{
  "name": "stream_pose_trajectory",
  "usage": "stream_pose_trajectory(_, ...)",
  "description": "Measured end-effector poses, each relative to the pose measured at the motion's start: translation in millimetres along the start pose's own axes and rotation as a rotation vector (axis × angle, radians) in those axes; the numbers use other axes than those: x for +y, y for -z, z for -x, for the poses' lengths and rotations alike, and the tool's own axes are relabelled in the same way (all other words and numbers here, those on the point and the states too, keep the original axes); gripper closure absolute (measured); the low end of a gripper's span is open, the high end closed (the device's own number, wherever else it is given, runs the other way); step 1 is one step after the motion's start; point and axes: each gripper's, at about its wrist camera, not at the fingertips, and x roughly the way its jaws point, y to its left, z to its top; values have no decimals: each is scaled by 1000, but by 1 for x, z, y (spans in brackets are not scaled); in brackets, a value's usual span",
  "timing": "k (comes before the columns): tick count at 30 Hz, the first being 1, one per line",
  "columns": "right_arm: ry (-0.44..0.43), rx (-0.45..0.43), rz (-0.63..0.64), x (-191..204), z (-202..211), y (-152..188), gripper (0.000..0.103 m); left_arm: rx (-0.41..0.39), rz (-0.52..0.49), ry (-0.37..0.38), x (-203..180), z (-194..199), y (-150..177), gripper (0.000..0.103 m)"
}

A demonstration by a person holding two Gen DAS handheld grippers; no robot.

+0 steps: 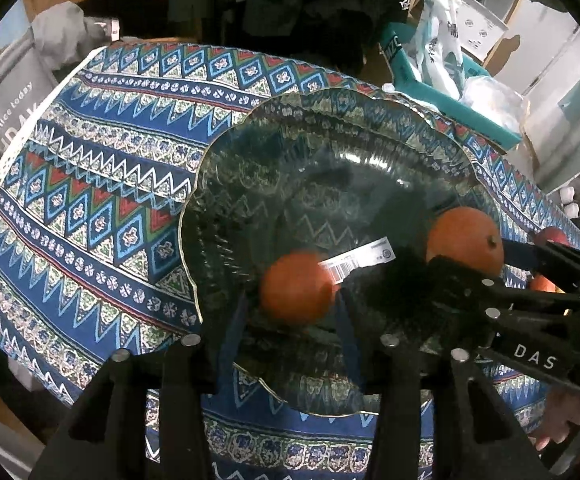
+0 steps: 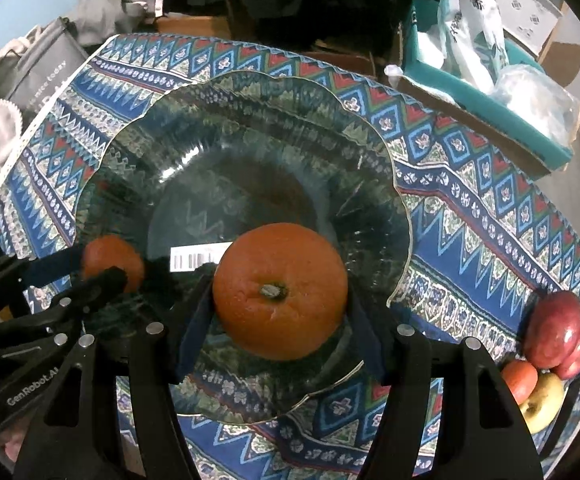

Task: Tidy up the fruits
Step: 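Lower both oranges onto the glass plate and open both tools, then move both open tools back over the fruit pile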

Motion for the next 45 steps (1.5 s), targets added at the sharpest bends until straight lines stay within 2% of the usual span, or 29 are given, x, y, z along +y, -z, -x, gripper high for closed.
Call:
stream_pose_trajectory(2,3,-3,-5,-2,0,1,37,-4,-5,-8,-2,1,0,38)
stream_pose_trajectory(9,-8,-82,-29,-8,25,-6,35,-3,-26,-10,-6,7,0,38)
stream_pose_trajectory(21,34,-222,-93,-24,82,-6,35,-111,-53,7,-18,53,-9,38)
stream_pose_trajectory(31,82,-352,-83,-26,139,6,34,-204,-87,29,-38,93,-11,36)
stream_pose_trajectory(42,87,-448,-126,-36,186,25,33,-283,-132,39,-58,128,-9,25)
stream_pose_trajectory(45,107,-475,-127,-39,197,32,28,-297,-142,41,-64,135,-8,25)
